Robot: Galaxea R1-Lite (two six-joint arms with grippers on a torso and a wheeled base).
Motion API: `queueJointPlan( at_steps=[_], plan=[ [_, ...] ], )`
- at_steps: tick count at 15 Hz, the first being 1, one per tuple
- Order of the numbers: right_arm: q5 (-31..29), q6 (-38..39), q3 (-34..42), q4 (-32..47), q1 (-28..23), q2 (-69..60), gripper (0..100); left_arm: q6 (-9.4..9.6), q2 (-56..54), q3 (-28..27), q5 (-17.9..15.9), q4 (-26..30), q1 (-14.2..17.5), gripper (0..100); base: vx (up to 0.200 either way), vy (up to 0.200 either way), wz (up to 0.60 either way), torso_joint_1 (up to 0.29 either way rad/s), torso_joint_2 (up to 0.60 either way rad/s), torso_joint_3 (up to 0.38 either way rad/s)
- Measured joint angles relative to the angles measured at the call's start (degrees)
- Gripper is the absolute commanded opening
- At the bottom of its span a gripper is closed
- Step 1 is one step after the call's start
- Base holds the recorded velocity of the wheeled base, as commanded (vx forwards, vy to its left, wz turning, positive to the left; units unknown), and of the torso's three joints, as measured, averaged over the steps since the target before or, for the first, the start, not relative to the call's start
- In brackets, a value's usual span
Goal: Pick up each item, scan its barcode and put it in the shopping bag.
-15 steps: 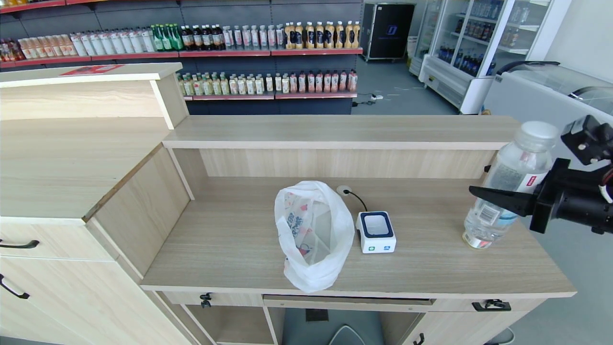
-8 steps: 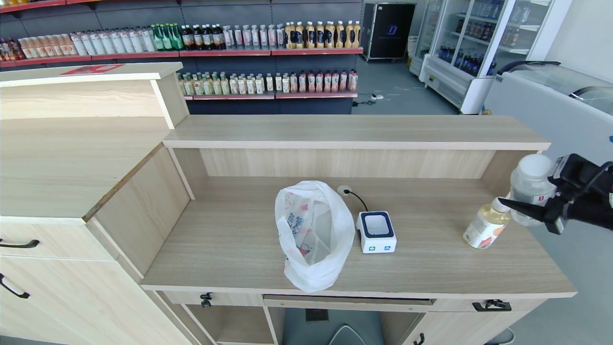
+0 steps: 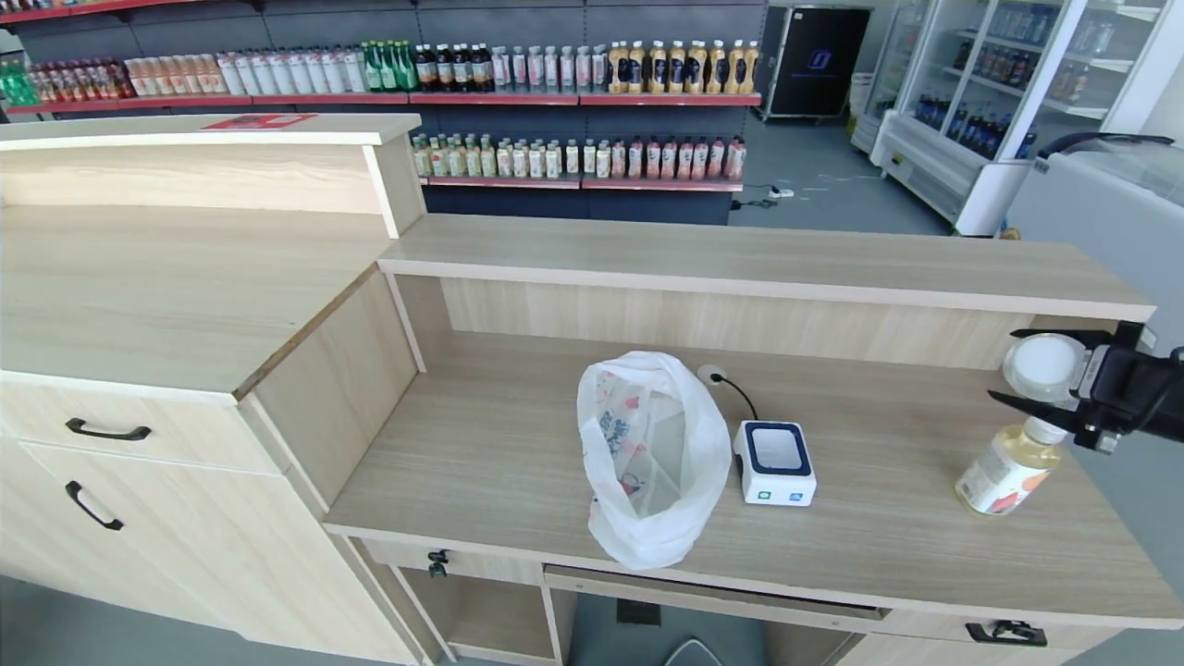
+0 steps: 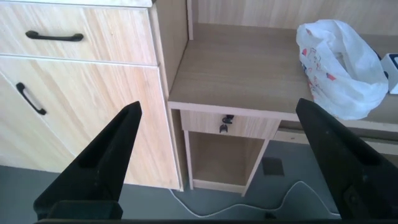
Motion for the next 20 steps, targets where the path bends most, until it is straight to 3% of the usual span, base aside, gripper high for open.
queueJointPlan(
  at_steps=[7,13,20],
  plan=[
    [9.4,-6.4,-0.6,-4.6,0.1,10.3,0,-0.02,0.0,0.0,0.0,0.0,0.0,100,0.0,0.0,0.0,0.0,0.0,0.0],
    [11.8,-8.2,-3.6,-6.4,0.4,19.7,0,-0.02,0.0,0.0,0.0,0.0,0.0,100,0.0,0.0,0.0,0.0,0.0,0.0],
    [12.1,-8.2,-4.6,-6.7,5.0,24.2,0,-0.02,0.0,0.0,0.0,0.0,0.0,100,0.0,0.0,0.0,0.0,0.0,0.0]
  ],
)
